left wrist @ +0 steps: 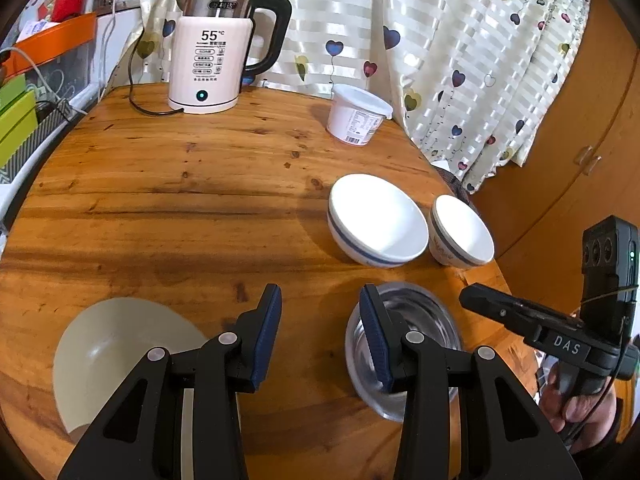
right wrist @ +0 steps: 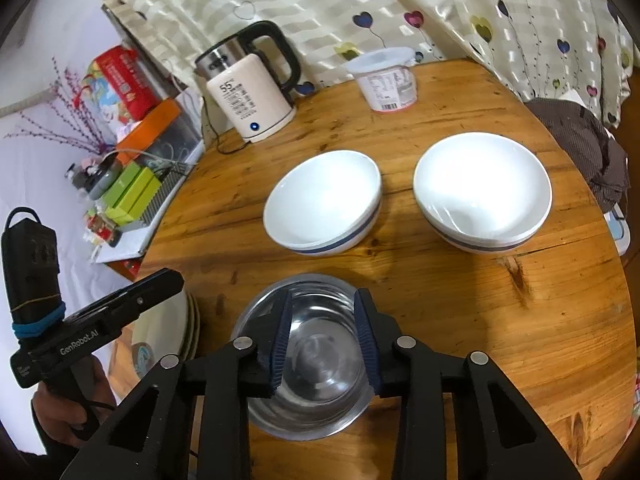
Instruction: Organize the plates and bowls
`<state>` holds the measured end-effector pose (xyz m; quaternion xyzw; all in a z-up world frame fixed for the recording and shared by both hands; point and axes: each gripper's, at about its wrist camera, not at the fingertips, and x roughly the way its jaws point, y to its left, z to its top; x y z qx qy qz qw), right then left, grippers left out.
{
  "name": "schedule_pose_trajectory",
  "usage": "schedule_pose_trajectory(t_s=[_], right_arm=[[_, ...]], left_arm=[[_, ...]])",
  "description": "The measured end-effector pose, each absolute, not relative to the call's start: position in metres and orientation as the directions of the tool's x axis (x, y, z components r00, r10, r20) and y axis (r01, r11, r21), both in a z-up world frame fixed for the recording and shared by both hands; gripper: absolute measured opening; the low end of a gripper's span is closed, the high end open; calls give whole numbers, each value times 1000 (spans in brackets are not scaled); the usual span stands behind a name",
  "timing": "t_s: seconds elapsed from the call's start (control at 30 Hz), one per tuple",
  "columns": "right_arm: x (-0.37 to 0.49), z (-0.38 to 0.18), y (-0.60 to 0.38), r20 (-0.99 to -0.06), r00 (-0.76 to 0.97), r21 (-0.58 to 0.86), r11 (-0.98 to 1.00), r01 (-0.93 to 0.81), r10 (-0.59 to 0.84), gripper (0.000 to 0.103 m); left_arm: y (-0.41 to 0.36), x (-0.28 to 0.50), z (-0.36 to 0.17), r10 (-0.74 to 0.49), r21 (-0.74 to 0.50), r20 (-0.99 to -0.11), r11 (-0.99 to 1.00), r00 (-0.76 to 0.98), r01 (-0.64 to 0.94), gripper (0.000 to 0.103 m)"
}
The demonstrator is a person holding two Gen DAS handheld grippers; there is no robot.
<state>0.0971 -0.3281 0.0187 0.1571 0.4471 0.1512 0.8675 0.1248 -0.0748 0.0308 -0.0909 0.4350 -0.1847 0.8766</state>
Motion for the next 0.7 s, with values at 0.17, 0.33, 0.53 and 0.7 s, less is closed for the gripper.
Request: schedule_pose_trajectory(t_s=[0.17, 0.33, 0.53, 0.7], right_arm=[[108, 14, -332, -732, 550, 414, 904, -109, 401, 30], [123, 7, -339, -734, 545, 434, 897, -82, 405, 30], [138, 7, -344, -729, 550, 443, 894, -73, 406, 30], [151, 6, -347, -728, 552, 448, 892, -67, 407, 30]], left_arm=[[-84, 140, 25, -415, -341, -735, 910, 537, 237, 42], [-95, 154, 23, -424, -349, -738, 906, 525, 241, 42], [-108, 174, 19, -436, -362, -739, 900, 514, 243, 42], [-114, 186, 14, -439, -370, -743, 899, 506, 236, 42]])
